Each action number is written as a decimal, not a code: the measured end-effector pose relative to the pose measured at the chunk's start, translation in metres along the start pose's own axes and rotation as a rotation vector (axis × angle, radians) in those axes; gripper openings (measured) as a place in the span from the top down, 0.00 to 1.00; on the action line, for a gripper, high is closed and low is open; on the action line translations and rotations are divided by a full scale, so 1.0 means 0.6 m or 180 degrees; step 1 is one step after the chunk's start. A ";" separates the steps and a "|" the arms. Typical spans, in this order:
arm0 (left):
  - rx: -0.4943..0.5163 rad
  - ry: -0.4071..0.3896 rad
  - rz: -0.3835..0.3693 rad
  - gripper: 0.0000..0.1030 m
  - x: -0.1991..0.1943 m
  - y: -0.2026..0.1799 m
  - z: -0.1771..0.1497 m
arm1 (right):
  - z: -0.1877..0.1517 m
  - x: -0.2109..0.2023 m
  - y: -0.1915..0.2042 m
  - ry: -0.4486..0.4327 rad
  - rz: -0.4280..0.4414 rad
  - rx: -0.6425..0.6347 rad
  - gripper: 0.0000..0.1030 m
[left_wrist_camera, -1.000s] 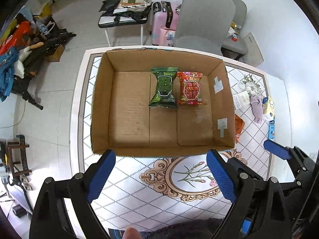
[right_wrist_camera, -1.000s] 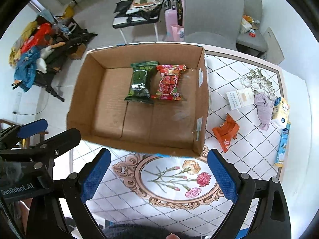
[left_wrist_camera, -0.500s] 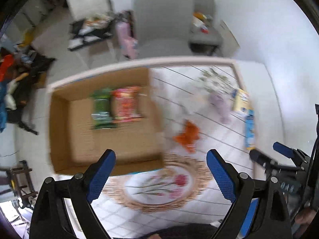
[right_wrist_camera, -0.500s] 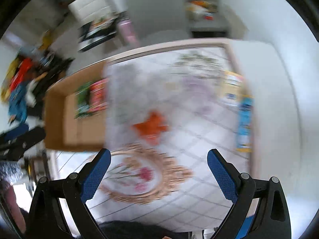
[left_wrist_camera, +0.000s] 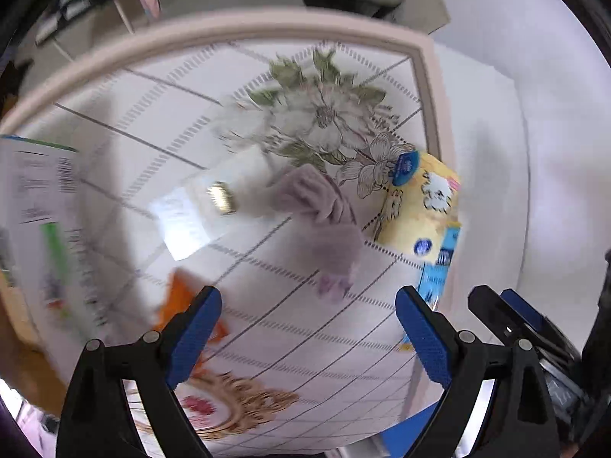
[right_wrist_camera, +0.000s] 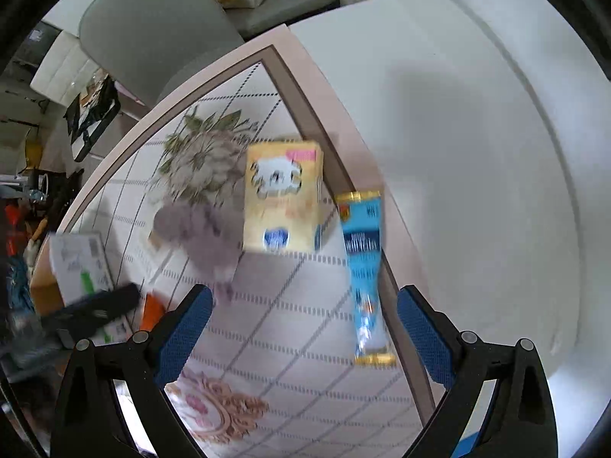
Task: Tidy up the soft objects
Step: 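Grasp the lavender towel with the left tool while the right tool grasps the yellow tissue pack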
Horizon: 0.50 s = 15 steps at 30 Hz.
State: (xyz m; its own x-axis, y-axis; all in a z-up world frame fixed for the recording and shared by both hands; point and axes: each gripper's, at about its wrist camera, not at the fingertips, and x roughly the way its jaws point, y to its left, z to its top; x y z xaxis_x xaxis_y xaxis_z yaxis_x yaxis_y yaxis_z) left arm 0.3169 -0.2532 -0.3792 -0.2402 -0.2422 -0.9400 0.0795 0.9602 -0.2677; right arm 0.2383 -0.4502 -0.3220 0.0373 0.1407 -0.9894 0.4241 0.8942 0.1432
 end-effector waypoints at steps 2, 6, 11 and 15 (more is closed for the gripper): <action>-0.0069 0.0151 -0.0012 0.09 0.043 -0.003 0.019 | 0.021 0.016 0.001 0.0032 0.0031 -0.0012 0.04; -0.0073 0.0233 0.0140 0.16 0.097 -0.009 0.038 | 0.057 0.050 0.001 0.0158 0.0076 0.0072 0.04; 0.0013 0.0204 0.0122 0.61 0.112 -0.009 0.024 | 0.083 0.098 0.001 0.0384 0.0221 0.0255 0.04; 0.0077 0.0096 0.0230 0.61 0.103 0.008 0.005 | 0.091 0.141 0.026 0.0542 0.0216 0.0247 0.06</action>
State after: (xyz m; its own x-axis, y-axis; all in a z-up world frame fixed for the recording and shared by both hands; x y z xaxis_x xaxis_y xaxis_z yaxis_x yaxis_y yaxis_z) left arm 0.3054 -0.2641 -0.4389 -0.2619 -0.1676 -0.9504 0.1211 0.9713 -0.2046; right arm 0.2976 -0.4478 -0.4048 -0.0826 0.2751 -0.9579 0.4946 0.8457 0.2003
